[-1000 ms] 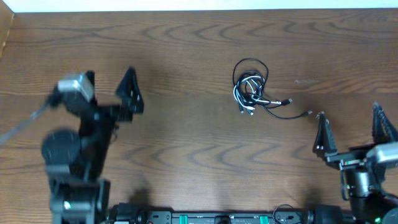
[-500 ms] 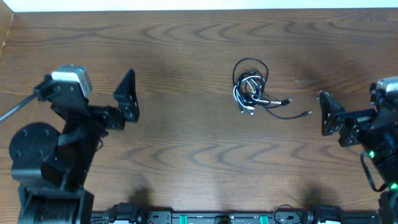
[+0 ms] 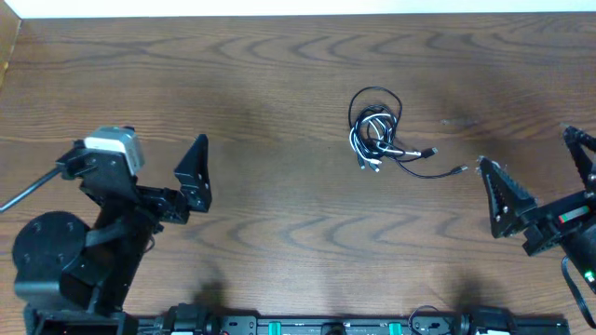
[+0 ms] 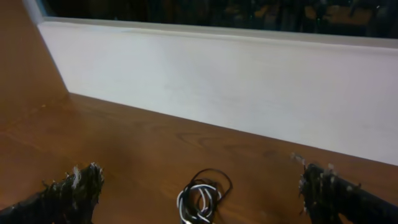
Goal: Untangle cables
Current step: 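Raise both arms and move both grippers toward the cable bundle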
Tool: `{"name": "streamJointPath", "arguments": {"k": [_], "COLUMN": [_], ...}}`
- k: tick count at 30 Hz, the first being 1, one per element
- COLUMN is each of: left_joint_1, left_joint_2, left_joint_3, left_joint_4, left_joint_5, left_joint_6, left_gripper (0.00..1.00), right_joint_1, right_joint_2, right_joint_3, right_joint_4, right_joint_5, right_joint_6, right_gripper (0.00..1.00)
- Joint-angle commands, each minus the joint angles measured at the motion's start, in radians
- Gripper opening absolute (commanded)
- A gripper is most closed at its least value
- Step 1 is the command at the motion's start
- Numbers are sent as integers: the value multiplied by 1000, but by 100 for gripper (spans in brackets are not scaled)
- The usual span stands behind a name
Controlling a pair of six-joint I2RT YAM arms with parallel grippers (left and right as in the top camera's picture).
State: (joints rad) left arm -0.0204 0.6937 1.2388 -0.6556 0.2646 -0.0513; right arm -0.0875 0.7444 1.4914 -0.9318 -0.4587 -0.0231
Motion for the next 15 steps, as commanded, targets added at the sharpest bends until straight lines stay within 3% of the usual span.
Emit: {"name": "streamJointPath", "arguments": {"k": [1,3,15], "left_joint_1": [4,4,4], "left_joint_2": [1,1,11], "left_joint_3": [11,11,11], "left_joint_4": [-46,-76,-72], "left_joint_5": [37,63,150], "left_joint_6": [9,9,-16], "left_gripper": [98,98,98], "right_joint_1": [-3,-3,-3], "right_joint_2": [6,6,6], "right_joint_3": [9,9,8], "right_joint_4": [-11,-15,-12], "right_joint_5": [-33,-55,-70], "right_joint_6": [-8,-8,6], "right_gripper": [94,99,99]}}
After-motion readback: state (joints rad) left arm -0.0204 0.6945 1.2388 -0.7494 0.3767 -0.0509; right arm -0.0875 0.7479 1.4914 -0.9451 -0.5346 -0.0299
